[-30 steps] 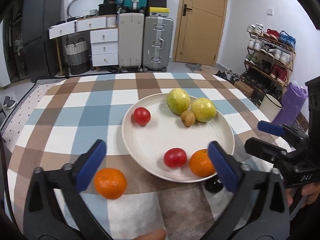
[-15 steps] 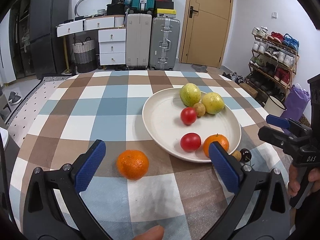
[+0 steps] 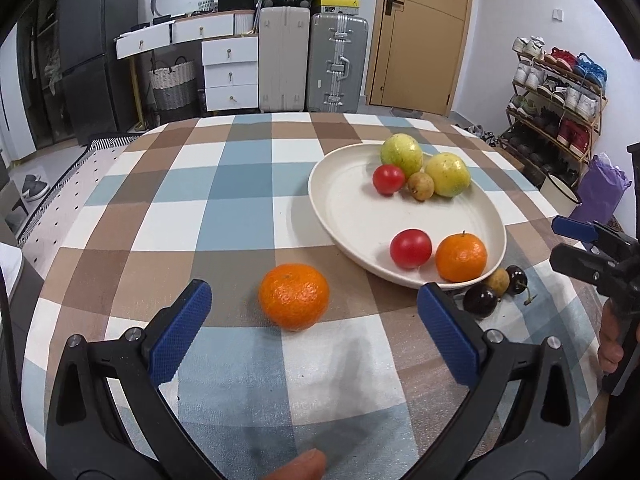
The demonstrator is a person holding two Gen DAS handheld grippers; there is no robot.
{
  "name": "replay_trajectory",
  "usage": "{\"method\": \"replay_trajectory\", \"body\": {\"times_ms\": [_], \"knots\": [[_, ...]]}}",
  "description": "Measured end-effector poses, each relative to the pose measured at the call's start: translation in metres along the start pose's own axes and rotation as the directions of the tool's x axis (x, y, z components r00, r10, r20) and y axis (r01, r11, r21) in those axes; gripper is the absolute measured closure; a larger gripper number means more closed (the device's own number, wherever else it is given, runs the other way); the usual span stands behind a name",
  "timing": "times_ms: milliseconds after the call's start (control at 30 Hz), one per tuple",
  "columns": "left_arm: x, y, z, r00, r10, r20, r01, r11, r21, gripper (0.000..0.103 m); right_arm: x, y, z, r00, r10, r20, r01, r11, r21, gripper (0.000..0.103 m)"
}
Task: Organize fruits
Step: 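Move the left tool to the mandarin orange while the right tool moves to a dark cherry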
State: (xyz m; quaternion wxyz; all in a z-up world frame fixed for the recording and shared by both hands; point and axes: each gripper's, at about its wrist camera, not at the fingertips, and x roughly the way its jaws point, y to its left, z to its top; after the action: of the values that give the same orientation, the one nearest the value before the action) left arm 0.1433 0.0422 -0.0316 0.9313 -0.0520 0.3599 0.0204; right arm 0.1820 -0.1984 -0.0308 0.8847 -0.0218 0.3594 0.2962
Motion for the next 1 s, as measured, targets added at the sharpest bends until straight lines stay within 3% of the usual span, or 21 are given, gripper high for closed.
{"method": "replay_trajectory", "body": {"times_ms": [233, 767, 1000], "knots": [[0.01, 0.01, 0.0, 0.999, -0.009, -0.045, 0.006, 0.999, -0.047, 0.0, 0.015, 0.001, -0.008, 0.997, 0.001, -0.081, -0.002, 1.0, -0.012, 0.001], [0.024, 0.022, -0.001, 0.996, -0.001, -0.094, -0.009, 0.994, -0.107, 0.0, 0.015, -0.021, -0.017, 0.984, -0.006, -0.18, 0.0, 0.999, -0.033, 0.001], [0.026, 0.018, 0.0, 0.995, 0.006, -0.101, -0.014, 0.996, -0.085, 0.0, 0.021, -0.016, -0.023, 0.976, 0.005, -0.217, -0.02, 0.998, -0.067, 0.004]]}}
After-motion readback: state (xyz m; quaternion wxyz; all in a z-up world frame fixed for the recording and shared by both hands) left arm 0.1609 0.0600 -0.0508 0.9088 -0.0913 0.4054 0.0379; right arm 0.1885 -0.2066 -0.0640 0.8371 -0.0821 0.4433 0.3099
